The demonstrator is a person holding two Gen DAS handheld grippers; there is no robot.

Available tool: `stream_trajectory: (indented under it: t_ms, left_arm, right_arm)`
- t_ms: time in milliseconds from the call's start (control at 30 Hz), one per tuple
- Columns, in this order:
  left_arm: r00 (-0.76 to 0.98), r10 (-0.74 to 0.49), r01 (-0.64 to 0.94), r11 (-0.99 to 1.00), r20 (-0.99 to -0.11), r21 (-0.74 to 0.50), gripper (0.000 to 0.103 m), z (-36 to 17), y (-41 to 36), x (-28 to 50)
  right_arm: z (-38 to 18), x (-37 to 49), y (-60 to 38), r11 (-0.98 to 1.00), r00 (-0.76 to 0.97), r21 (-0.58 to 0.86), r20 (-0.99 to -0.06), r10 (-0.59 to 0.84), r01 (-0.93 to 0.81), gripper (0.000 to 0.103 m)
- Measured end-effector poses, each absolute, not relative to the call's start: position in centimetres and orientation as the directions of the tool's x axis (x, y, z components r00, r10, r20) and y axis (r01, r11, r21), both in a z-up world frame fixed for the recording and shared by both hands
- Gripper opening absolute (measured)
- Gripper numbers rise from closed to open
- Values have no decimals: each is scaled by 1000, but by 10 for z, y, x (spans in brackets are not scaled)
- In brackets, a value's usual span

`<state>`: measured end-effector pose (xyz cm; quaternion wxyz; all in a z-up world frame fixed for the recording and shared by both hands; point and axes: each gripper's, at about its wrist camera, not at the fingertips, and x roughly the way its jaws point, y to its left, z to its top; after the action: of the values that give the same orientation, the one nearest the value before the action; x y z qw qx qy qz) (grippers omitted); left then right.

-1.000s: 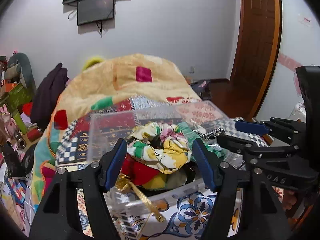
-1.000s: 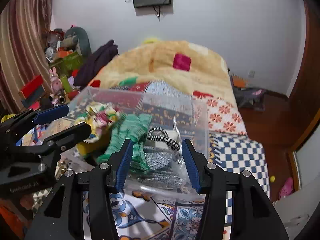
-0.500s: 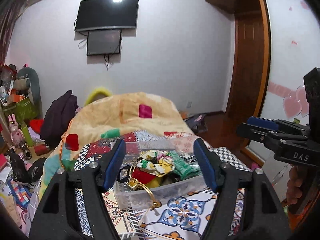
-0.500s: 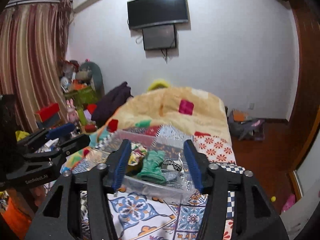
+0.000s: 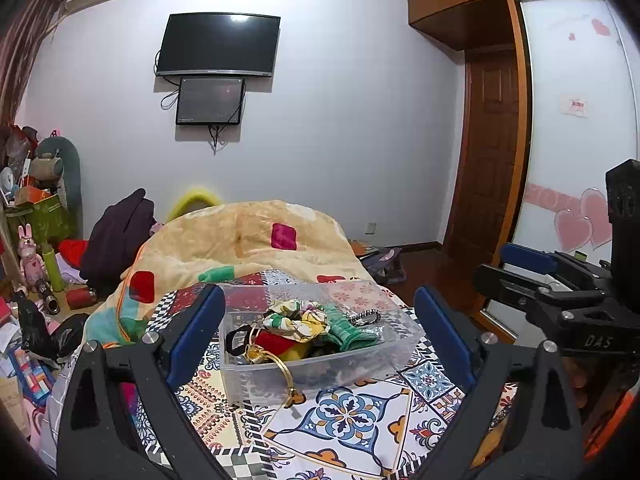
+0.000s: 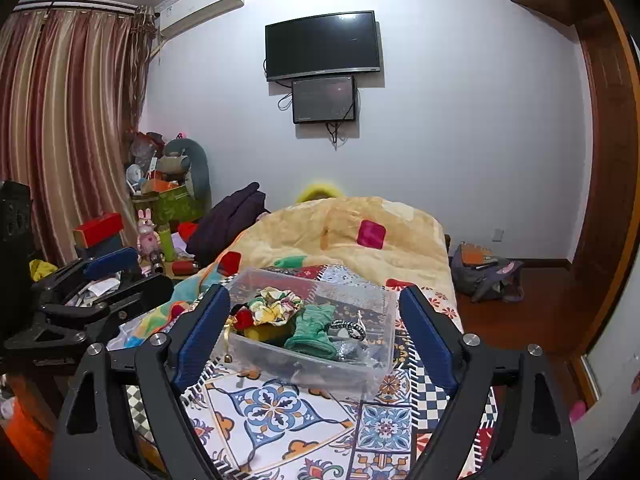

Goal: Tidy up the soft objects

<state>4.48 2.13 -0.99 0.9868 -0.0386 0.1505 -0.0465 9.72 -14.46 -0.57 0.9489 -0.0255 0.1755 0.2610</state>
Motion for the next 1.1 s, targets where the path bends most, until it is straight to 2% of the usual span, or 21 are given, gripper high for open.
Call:
stream_trajectory:
  t_ms: [1100]
  left_arm:
    - [955, -92, 76, 995, -282, -68, 100, -12, 18, 41]
  right_arm:
    - [-2, 84, -153, 858, 808, 55, -309, 501, -511, 86]
